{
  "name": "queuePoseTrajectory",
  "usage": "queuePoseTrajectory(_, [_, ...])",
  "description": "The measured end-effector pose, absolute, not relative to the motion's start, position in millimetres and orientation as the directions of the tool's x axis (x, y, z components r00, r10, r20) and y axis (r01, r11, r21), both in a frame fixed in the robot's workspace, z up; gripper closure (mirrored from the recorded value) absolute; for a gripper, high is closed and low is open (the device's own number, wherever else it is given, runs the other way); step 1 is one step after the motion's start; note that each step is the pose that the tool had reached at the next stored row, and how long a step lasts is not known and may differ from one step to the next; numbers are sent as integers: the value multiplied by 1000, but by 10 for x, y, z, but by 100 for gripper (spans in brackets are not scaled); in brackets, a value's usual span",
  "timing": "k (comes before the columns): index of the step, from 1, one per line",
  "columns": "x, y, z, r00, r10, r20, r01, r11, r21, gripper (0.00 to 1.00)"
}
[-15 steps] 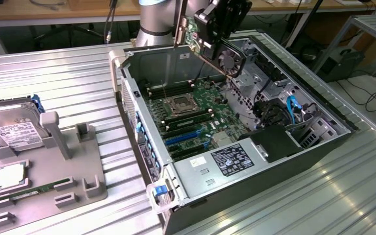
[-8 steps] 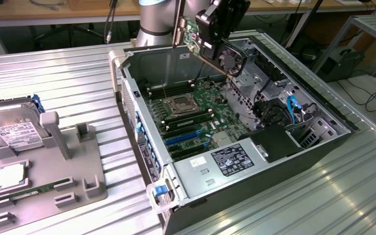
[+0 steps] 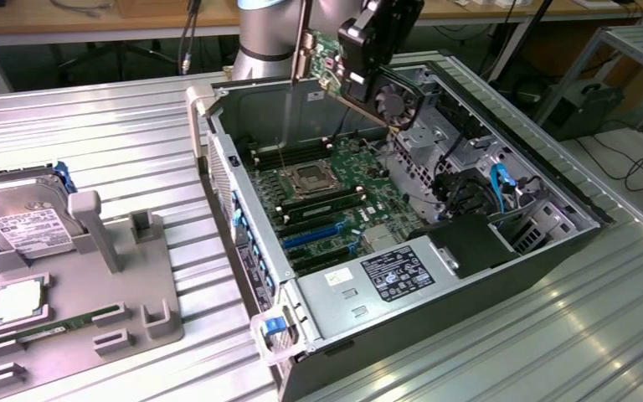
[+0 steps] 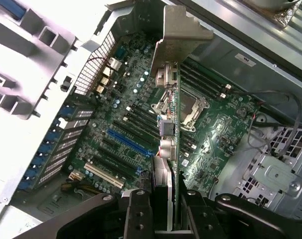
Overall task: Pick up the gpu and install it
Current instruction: 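Insert the gpu into the slot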
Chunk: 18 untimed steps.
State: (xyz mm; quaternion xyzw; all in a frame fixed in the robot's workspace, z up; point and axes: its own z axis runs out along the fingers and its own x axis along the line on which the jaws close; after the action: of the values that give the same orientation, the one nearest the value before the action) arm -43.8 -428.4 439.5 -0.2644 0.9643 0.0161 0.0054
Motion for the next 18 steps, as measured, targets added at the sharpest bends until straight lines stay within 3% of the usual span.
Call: queuePoseTrajectory(18, [-438,-4284,4395,-771,-637,-19,-637,770,28,73])
